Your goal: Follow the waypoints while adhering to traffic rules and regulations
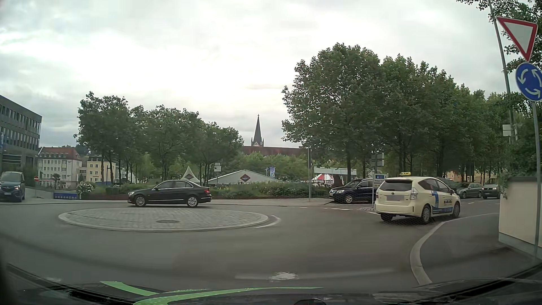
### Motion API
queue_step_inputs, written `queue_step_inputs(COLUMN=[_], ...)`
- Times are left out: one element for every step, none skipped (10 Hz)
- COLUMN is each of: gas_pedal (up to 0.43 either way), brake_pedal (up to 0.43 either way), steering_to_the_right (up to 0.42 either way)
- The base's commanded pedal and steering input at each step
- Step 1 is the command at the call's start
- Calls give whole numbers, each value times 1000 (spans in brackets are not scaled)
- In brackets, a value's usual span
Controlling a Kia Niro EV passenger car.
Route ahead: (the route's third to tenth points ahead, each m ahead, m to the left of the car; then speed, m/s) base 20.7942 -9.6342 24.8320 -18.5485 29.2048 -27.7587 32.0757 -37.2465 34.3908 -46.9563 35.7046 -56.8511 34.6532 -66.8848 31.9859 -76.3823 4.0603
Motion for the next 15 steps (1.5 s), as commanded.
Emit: queue_step_inputs(gas_pedal=[118,118,110,87,59,39,20,8,0,0,0,0,8,79,130], brake_pedal=[0,0,0,0,0,0,0,0,0,0,0,0,0,0,0], steering_to_the_right=[21,24,26,31,40,49,65,84,113,140,175,206,229,256,284])
